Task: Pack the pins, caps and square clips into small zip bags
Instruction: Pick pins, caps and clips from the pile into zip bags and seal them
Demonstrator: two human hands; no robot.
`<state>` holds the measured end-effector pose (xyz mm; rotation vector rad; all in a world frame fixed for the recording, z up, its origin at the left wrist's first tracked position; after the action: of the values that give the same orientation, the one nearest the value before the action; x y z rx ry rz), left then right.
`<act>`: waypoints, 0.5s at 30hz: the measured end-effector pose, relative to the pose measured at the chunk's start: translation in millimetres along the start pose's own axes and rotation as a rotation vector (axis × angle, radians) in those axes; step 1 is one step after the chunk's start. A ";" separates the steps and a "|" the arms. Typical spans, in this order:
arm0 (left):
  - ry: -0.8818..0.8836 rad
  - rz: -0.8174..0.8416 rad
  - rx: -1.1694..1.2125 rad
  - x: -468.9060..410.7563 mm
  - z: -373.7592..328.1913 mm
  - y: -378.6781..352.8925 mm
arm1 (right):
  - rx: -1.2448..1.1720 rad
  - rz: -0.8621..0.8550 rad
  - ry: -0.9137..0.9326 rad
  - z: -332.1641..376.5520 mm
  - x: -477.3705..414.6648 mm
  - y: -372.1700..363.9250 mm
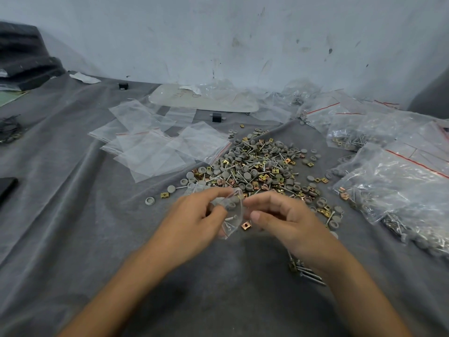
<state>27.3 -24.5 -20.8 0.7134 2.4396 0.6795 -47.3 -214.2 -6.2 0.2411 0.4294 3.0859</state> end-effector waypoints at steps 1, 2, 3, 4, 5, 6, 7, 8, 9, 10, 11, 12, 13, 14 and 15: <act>0.000 -0.001 0.000 0.5 0.0 0.2 | 0.027 -0.040 -0.006 -0.1 0.4 5.4; 0.001 0.002 -0.004 0.9 -0.4 0.5 | 0.080 -0.080 -0.020 -0.9 1.1 11.7; 0.003 0.007 -0.008 1.1 -0.6 0.8 | 0.168 -0.107 -0.041 -2.5 1.9 18.0; 0.004 0.010 -0.009 1.2 -0.8 1.2 | 0.280 -0.119 -0.065 -4.2 3.0 23.8; 0.006 0.010 -0.007 1.0 -0.8 1.6 | 0.381 -0.120 -0.086 -6.2 4.4 29.2; 0.006 0.011 -0.005 0.7 -0.7 2.2 | 0.444 -0.120 -0.101 -8.4 5.7 34.4; 0.004 0.013 -0.006 0.5 -0.8 2.5 | 0.466 -0.119 -0.115 -10.7 7.2 40.0; 0.002 0.014 -0.009 0.3 -1.1 2.8 | 0.466 -0.107 -0.136 -12.7 9.0 45.8; 0.001 0.014 -0.013 0.1 -1.2 3.0 | 0.460 -0.073 -0.169 -14.9 11.0 51.2; 0.004 0.015 -0.014 0.0 -1.2 3.0 | 0.456 -0.020 -0.210 -16.8 13.7 55.2; 0.007 0.018 -0.012 0.0 -1.4 2.7 | 0.462 0.036 -0.253 -18.9 16.6 57.9; 0.009 0.020 -0.010 -0.2 -1.5 2.4 | 0.493 0.077 -0.286 -20.8 18.8 60.2; 0.010 0.022 -0.010 -0.4 -1.8 2.3 | 0.552 0.095 -0.304 -22.4 20.1 62.1; 0.010 0.023 -0.013 -0.4 -2.2 2.3 | 0.628 0.092 -0.305 -23.1 20.6 63.3; 0.010 0.024 -0.015 -0.3 -2.6 2.4 | 0.687 0.076 -0.298 -22.7 20.5 63.8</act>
<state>26.8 -23.8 -17.4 0.7360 2.4366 0.7116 -70.8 -281.0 -7.3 0.7171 1.4622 2.7675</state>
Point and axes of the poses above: each hand's wrist, its own x-axis away from the middle knuckle, its own y-axis out of the back of the hand, z = x × y, the point moved 2 cm from there along -x, towards the middle knuckle, and after that the axes turned 13 degrees about -y, right-handed, at the moved point
